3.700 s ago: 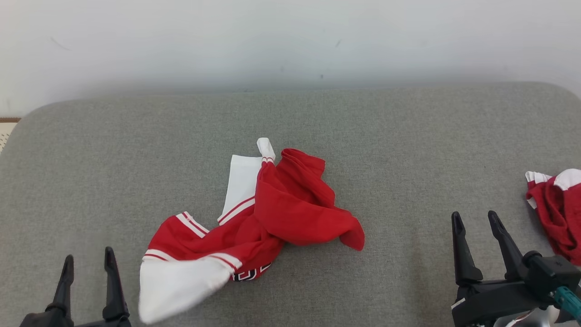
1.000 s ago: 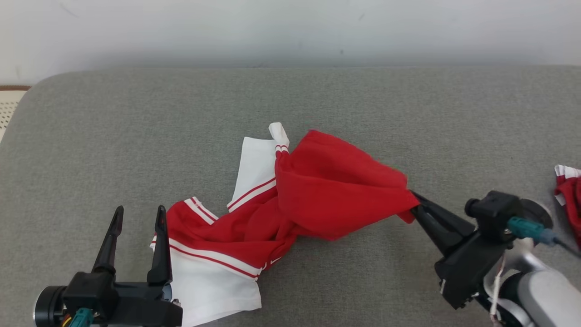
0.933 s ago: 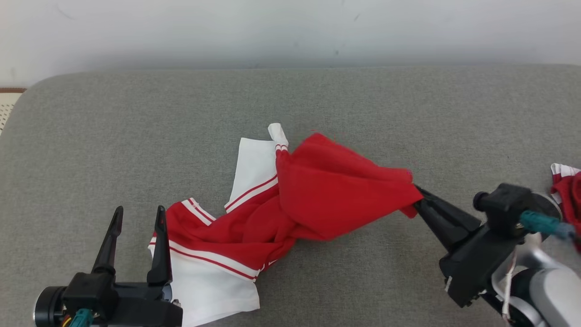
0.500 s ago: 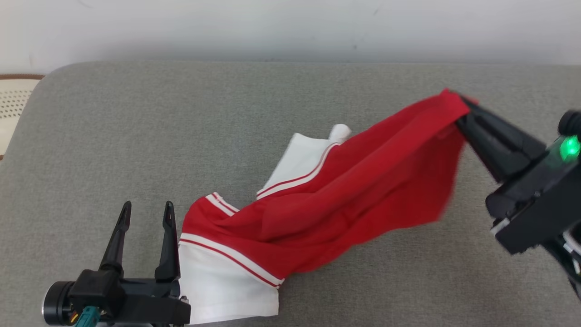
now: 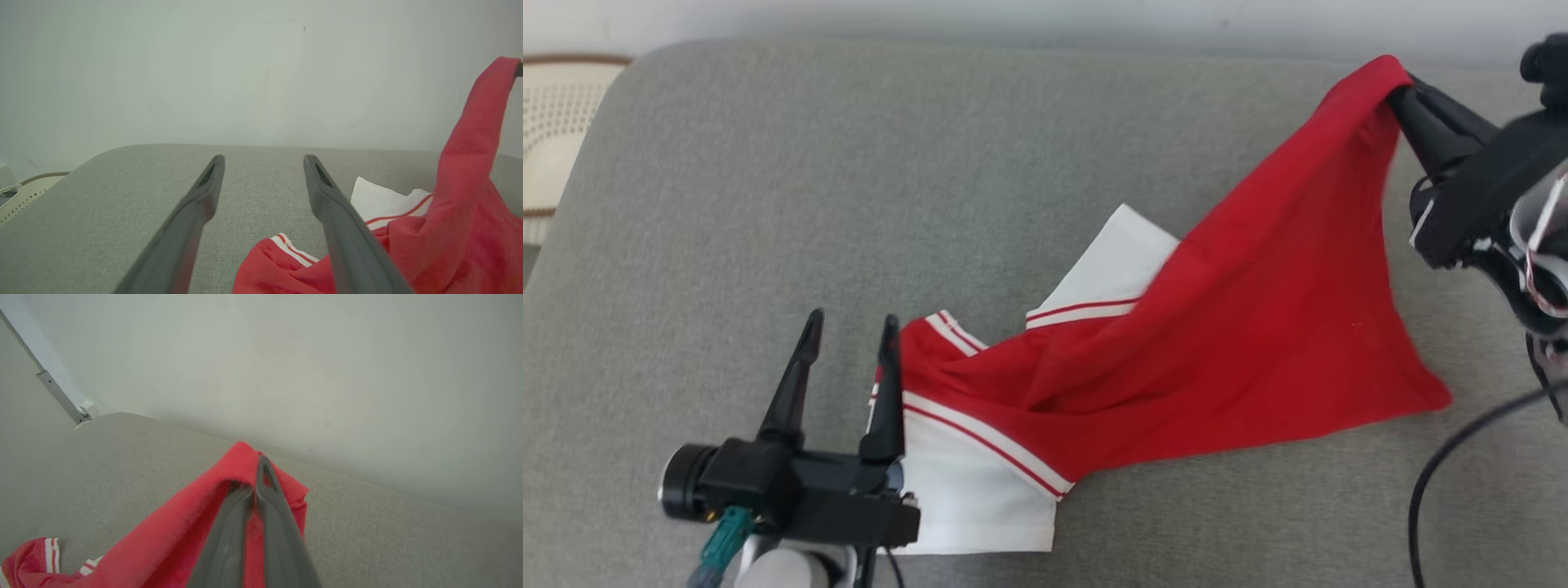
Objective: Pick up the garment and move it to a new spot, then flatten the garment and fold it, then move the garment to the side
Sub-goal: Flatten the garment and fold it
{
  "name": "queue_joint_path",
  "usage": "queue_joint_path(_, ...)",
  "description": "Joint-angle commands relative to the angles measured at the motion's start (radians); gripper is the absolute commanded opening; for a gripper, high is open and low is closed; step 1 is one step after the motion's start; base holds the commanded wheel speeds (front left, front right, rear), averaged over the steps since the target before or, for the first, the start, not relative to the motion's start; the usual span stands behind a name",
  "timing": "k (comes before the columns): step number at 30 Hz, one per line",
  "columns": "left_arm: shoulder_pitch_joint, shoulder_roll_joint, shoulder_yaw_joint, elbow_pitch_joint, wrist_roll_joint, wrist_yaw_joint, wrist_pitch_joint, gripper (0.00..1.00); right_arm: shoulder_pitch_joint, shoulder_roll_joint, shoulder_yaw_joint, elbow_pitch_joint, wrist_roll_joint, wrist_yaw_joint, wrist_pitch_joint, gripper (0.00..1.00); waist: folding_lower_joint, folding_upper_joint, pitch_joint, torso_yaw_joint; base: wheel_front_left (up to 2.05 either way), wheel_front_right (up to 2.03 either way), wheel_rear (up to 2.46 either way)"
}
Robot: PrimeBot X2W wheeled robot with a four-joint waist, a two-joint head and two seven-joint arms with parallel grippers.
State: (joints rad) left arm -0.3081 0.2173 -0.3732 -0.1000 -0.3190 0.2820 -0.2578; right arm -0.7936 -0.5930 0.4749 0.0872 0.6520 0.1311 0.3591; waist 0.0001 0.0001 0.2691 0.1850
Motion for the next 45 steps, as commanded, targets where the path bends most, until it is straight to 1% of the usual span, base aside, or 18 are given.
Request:
queue_joint_path(1,-0.024,-0.009,-0.006,0.005,0.011,-0.009,-0.007,1.0,-0.044,0.0,0.017,0.075,0.006,-0.001,-0.034,0.0,-0.0001,-0.0001,0.055,0.047,0.0,0.0,0.0)
queue_joint_path(4,-0.054,-0.034,-0.017,0.009,0.025,-0.027,-0.007,1.0,-0.109,0.006,0.057,0.237,0.027,-0.001,-0.1,0.0,-0.0001,-0.0001,0.088,0.076,0.0,0.0,0.0)
queue_joint_path(5,-0.067,-0.047,-0.02,0.014,0.034,-0.04,-0.005,1.0,-0.145,0.015,0.082,0.329,0.042,-0.001,-0.139,0.0,-0.0001,-0.0001,0.106,0.09,0.0,0.0,0.0)
queue_joint_path(7,-0.082,-0.062,-0.021,0.018,0.041,-0.052,-0.005,1.0,-0.172,0.024,0.105,0.409,0.06,-0.001,-0.176,0.0,-0.0001,-0.0001,0.12,0.103,0.0,0.0,0.0)
queue_joint_path(8,-0.087,-0.067,-0.02,0.02,0.042,-0.057,-0.005,1.0,-0.186,0.032,0.111,0.444,0.069,-0.001,-0.2,0.17,-0.0001,-0.0001,0.127,0.106,0.0,0.0,0.0)
queue_joint_path(9,-0.091,-0.072,-0.018,0.022,0.044,-0.06,-0.005,1.0,-0.197,0.039,0.118,0.479,0.079,-0.001,-0.224,0.37,-0.0001,-0.0001,0.131,0.108,0.0,0.0,0.0)
queue_joint_path(10,-0.092,-0.077,-0.016,0.025,0.049,-0.066,-0.005,1.0,-0.204,0.046,0.121,0.512,0.087,-0.001,-0.249,0.95,-0.0001,-0.0001,0.135,0.109,0.0,0.0,0.0)
queue_joint_path(11,-0.095,-0.082,-0.015,0.028,0.053,-0.069,-0.005,1.0,-0.214,0.051,0.125,0.542,0.091,-0.001,-0.277,1.0,-0.0001,-0.0001,0.137,0.11,0.0,0.0,0.0)
queue_joint_path(14,-0.099,-0.091,-0.005,0.034,0.065,-0.076,-0.005,1.0,-0.228,0.074,0.132,0.617,0.103,-0.001,-0.361,1.0,-0.0001,-0.0001,0.137,0.104,0.0,0.0,0.0)
queue_joint_path(15,-0.099,-0.091,-0.005,0.034,0.065,-0.076,-0.005,1.0,-0.228,0.074,0.132,0.617,0.103,-0.001,-0.361,1.0,-0.0001,-0.0001,0.137,0.104,0.0,0.0,0.0)
queue_joint_path(19,-0.083,-0.089,0.019,0.042,0.077,-0.083,-0.005,1.0,-0.203,0.103,0.119,0.674,0.142,-0.001,-0.456,1.0,-0.0001,-0.0001,0.114,0.075,0.0,0.0,0.0)
queue_joint_path(22,-0.063,-0.079,0.04,0.047,0.082,-0.084,-0.005,1.0,-0.16,0.103,0.131,0.667,0.172,-0.001,-0.497,1.0,-0.0001,-0.0001,0.088,0.048,0.0,0.0,0.0)
queue_joint_path(25,-0.047,-0.07,0.061,0.049,0.087,-0.081,-0.005,1.0,-0.113,0.081,0.131,0.633,0.188,-0.001,-0.545,1.0,-0.0001,-0.0001,0.064,0.021,0.0,0.0,0.0)
queue_joint_path(30,-0.011,-0.05,0.097,0.043,0.085,-0.07,-0.005,1.0,-0.003,0.059,0.072,0.529,0.167,-0.001,-0.614,1.0,-0.0001,-0.0001,0.024,-0.026,0.0,0.0,0.0)
queue_joint_path(33,0.017,-0.04,0.118,0.043,0.081,-0.065,-0.005,1.0,0.086,0.065,-0.013,0.446,0.121,-0.001,-0.625,1.0,-0.0001,-0.0001,-0.007,-0.049,0.0,0.0,0.0)
queue_joint_path(34,0.027,-0.036,0.123,0.041,0.079,-0.062,-0.005,1.0,0.118,0.064,-0.055,0.41,0.08,-0.001,-0.626,1.0,-0.0001,-0.0001,-0.015,-0.055,0.0,0.0,0.0)
queue_joint_path(39,0.081,-0.017,0.146,0.03,0.076,-0.053,-0.006,1.0,0.336,0.136,-0.23,0.204,-0.088,-0.001,-0.625,1.0,-0.0001,-0.0001,-0.063,-0.083,0.0,0.0,0.0)
queue_joint_path(45,0.158,0.002,0.15,0.007,0.083,-0.042,-0.001,1.0,0.563,0.24,-0.322,0.011,-0.26,-0.001,-0.596,1.0,-0.0001,-0.0001,-0.118,-0.103,0.0,0.0,0.0)
